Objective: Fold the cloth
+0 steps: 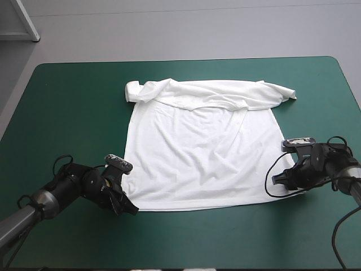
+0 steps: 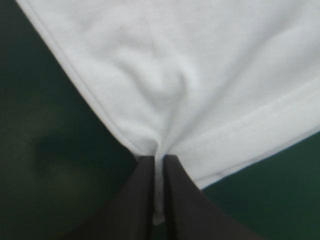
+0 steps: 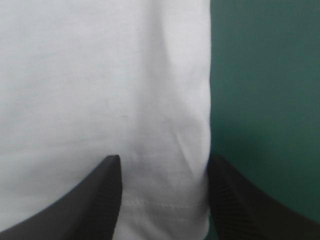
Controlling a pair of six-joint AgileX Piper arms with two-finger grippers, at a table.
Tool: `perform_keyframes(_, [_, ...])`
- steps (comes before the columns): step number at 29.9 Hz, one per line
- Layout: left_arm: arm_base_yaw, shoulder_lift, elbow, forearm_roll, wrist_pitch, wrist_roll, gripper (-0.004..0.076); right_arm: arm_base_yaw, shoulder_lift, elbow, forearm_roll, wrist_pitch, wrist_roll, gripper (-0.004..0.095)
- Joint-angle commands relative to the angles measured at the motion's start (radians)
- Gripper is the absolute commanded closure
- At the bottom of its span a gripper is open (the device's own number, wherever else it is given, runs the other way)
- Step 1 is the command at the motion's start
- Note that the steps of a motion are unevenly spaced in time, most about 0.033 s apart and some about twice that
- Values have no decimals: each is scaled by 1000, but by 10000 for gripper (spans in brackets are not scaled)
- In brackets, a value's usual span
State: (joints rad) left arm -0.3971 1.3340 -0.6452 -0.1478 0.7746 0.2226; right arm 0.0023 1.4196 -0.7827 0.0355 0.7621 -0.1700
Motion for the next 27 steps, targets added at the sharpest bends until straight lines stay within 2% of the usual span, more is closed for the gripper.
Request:
perform_keyframes(1, [-1, 52, 39, 47, -40, 0, 705, -9, 16, -13, -10, 42, -5, 599])
perform_keyframes(5, [-1, 45, 39, 47, -56, 0, 705, -9, 19, -13, 10, 55, -22, 908])
perform_keyframes(6, [-1, 45, 39, 47, -63, 0, 705, -9, 19, -13, 27, 55, -36, 921])
perform_keyframes(11, [-1, 41, 26, 47, -75, 0, 705, -7, -5, -22, 139, 39, -132, 923])
perform_keyframes(17, [4, -39, -70, 51, -80, 0, 705, -7, -139, -110, 258, 26, -236, 923])
perform_keyframes(27, [4, -77, -459, 218, -117, -35, 705, -7, -220, -497, 302, -30, -269, 925])
